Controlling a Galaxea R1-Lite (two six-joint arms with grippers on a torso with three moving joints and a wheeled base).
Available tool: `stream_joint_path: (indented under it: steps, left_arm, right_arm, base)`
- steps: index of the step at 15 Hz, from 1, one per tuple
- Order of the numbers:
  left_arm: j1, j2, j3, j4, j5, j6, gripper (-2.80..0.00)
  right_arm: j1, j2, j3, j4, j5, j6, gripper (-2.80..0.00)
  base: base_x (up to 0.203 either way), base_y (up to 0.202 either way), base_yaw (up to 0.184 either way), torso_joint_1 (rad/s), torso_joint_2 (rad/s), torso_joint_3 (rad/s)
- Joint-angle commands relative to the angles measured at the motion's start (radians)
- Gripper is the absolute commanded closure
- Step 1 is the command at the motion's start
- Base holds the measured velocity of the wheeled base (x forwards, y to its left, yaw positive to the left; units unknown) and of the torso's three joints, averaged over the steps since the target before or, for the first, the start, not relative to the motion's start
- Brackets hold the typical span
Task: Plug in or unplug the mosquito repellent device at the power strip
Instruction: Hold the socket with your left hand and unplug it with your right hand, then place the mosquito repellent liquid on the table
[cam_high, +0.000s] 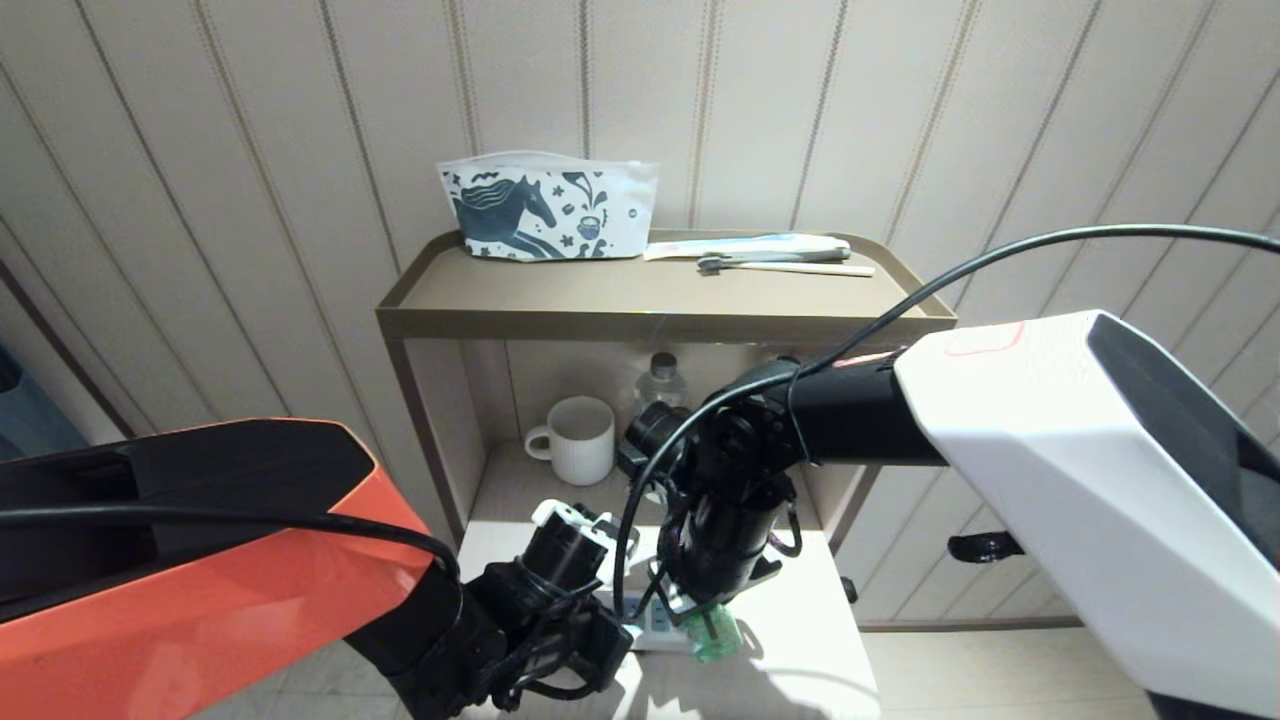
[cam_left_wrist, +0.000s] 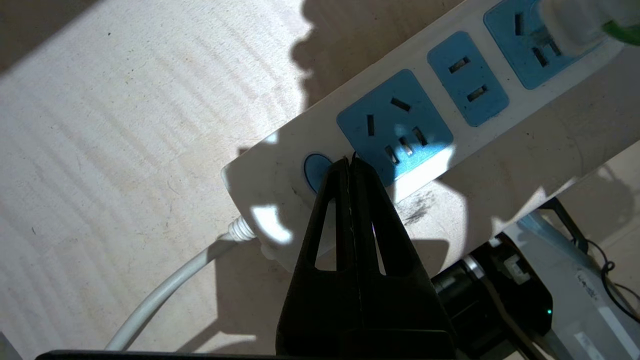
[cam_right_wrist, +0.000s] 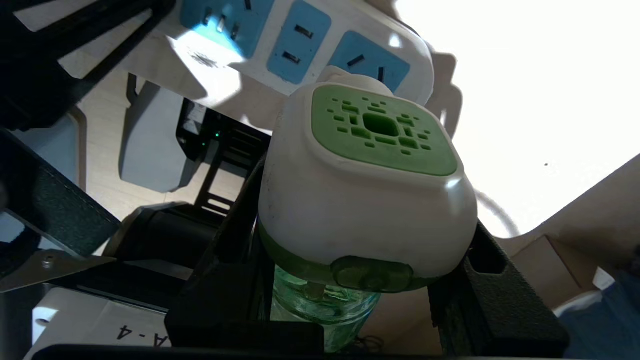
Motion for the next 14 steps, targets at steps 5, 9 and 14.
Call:
stream_joint_path:
  steps: [5, 9, 14]
  left_arm:
    - [-0.001, -0.081, 0.002, 0.002, -0.002, -0.003, 0.00]
    - [-0.001, -0.282, 0.050, 0.024, 0.009, -0.001, 0.00]
    - [0.025, -0.589, 0.162, 0.060, 0.059, 0.000, 0.00]
  right_arm:
    - [-0.014, -0.077, 0.011, 0.029, -0.018, 0.002, 0.00]
    - [-0.016, -0.167, 0.041, 0.059, -0.019, 0.002, 0.00]
    - [-0.011, -0.238, 0.087, 0.069, -0.018, 0.012, 0.00]
  base:
    - [0.000, 0.000, 0.000, 0.000, 0.00, 0.000]
    - [0.000, 0.000, 0.000, 0.000, 0.00, 0.000]
    - [0.000, 0.000, 0.000, 0.000, 0.00, 0.000]
